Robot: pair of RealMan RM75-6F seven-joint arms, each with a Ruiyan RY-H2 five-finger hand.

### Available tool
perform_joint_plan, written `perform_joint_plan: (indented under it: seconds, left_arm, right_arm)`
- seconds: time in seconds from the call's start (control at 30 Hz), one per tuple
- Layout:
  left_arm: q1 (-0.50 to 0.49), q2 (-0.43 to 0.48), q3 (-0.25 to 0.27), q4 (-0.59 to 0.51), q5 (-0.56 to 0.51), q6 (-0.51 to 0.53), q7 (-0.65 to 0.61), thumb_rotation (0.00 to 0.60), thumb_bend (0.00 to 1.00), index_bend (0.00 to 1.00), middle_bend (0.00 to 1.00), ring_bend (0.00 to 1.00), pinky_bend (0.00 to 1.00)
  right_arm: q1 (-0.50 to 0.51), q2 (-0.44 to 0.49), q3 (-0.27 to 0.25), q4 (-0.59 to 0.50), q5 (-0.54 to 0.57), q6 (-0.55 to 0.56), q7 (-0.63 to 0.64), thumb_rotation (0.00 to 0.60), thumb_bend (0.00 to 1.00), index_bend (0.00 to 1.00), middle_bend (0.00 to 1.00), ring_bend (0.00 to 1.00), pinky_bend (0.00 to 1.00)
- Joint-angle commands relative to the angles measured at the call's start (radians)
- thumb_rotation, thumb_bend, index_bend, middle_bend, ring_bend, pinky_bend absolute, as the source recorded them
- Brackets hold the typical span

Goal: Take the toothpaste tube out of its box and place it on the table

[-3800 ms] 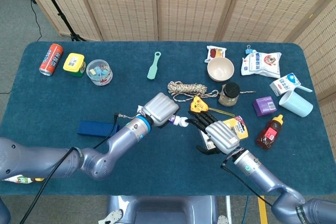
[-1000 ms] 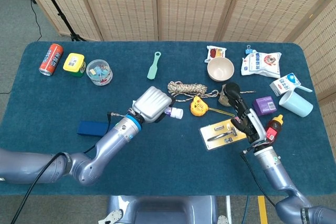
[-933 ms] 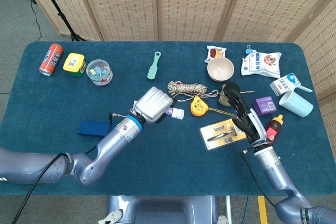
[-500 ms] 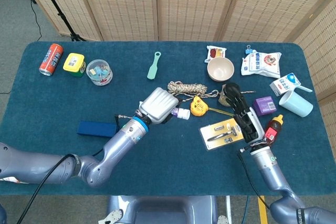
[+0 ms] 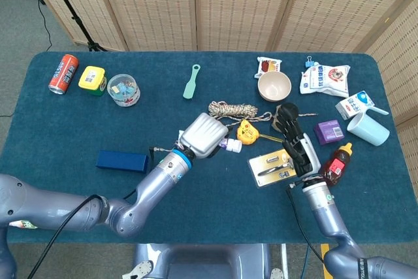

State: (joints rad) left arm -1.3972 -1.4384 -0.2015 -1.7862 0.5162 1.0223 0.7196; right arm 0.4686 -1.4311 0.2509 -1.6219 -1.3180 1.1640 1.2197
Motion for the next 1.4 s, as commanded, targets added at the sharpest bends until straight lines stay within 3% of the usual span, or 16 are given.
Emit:
perform_joint_plan:
  seconds: [0.03,0.37,0.97,1.4]
  left_arm:
    - [-0.007,-0.015,-0.007,0.004,-0.012,0.012,0.013,0.6,0.85,0.65,0.63,0.67,0.66]
    - [-0.041,-0.093,-0.056,0.04,-0.073,0.054,0.054,0.6,0.84,0.66,0.63,0.67,0.66]
    - [-0.139,-0.171,-0.139,0.094,-0.228,0.072,0.167,0.6,0.85,0.66,0.63,0.67,0.66]
    - [-0.176,-0.229,-0.162,0.146,-0.255,0.088,0.195,0.6,0.84,0.66,0.63,0.67,0.66]
  right_arm:
    - [0.004,-0.016,0.017,-0.002,0.019,-0.009,-0.018,0.274,0.0,0.0,0.0,0.0,0.0]
    - [0.018,-0.062,0.103,0.002,0.088,-0.037,0.004,0.275,0.0,0.0,0.0,0.0,0.0]
    - [0.001,-0.081,0.116,0.013,0.054,-0.038,-0.018,0.276,0.0,0.0,0.0,0.0,0.0]
    - [0.008,-0.103,0.121,0.033,0.045,-0.048,-0.051,0.275,0.0,0.0,0.0,0.0,0.0]
